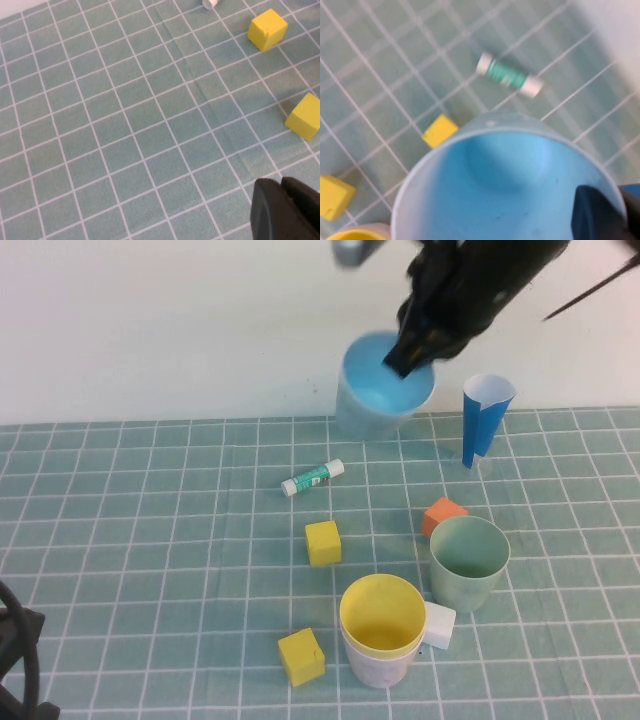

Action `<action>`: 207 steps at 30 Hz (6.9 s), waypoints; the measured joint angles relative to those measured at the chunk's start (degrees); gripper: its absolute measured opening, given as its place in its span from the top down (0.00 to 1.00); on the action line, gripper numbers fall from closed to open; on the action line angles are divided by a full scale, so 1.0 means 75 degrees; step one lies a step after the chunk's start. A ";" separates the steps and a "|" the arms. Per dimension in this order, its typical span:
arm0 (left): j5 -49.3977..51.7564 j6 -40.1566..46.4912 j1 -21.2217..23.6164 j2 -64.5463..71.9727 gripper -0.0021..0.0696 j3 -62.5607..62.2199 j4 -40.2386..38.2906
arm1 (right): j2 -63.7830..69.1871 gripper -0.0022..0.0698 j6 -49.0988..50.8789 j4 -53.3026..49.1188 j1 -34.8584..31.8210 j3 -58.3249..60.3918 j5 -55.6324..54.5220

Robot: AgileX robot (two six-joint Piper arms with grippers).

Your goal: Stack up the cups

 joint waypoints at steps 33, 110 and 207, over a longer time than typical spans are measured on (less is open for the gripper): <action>-0.0743 -0.0005 0.0000 0.0000 0.97 0.0000 -0.0070 | -0.1090 0.95 0.0222 -0.0524 -0.0924 0.4176 -0.0544; -0.0513 -0.0381 0.0000 0.0000 0.97 0.0000 0.0240 | -0.1690 0.93 -0.0371 0.1216 0.0368 0.3728 0.0015; -0.1999 -0.1041 0.0000 -0.3112 0.97 0.3301 0.0452 | -1.2404 0.97 -0.1673 0.1980 0.0072 1.5536 -0.8587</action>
